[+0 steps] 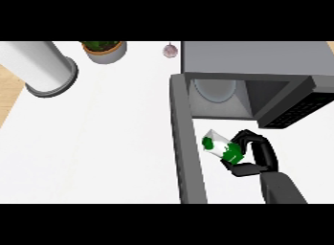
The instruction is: Pick up the milk, place it into the microwave and close the microwave
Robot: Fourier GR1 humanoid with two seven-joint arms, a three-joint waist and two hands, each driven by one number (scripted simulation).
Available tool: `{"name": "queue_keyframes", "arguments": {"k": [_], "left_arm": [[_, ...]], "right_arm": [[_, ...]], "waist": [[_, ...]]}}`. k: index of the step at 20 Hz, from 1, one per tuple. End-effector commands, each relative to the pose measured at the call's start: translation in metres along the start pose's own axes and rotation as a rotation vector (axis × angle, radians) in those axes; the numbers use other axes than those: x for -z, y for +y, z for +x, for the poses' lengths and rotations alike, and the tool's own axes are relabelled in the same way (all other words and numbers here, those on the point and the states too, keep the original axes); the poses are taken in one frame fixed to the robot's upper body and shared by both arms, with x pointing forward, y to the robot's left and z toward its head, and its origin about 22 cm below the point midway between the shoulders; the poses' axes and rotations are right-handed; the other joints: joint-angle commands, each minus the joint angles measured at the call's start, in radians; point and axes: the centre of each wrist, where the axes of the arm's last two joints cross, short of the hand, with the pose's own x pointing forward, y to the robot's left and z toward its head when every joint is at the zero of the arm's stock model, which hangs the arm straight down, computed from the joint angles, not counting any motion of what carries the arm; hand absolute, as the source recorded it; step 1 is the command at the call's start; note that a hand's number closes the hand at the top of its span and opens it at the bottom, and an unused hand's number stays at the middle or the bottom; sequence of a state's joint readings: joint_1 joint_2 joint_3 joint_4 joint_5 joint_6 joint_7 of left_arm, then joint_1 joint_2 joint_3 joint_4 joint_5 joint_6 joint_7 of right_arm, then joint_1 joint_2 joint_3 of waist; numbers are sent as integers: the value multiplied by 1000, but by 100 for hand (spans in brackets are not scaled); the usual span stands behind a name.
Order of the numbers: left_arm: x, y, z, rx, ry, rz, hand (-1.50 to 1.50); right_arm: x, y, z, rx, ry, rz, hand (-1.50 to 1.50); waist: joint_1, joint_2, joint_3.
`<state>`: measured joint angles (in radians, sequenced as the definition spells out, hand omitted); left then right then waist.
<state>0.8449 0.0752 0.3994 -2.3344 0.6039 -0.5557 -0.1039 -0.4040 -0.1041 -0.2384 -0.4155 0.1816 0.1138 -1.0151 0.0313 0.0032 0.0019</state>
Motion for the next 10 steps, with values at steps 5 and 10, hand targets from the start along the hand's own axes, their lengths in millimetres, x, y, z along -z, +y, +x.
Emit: {"name": "queue_keyframes", "arguments": {"k": [5,10], "left_arm": [[3,-13,29,-70,-94,-48,-150],[4,-19,21,-64,-89,-41,-150]], "right_arm": [[55,8,21,-65,-92,0,150],[82,15,33,-80,-117,-15,150]], "waist": [[0,1,1],[2,4,1]]}}
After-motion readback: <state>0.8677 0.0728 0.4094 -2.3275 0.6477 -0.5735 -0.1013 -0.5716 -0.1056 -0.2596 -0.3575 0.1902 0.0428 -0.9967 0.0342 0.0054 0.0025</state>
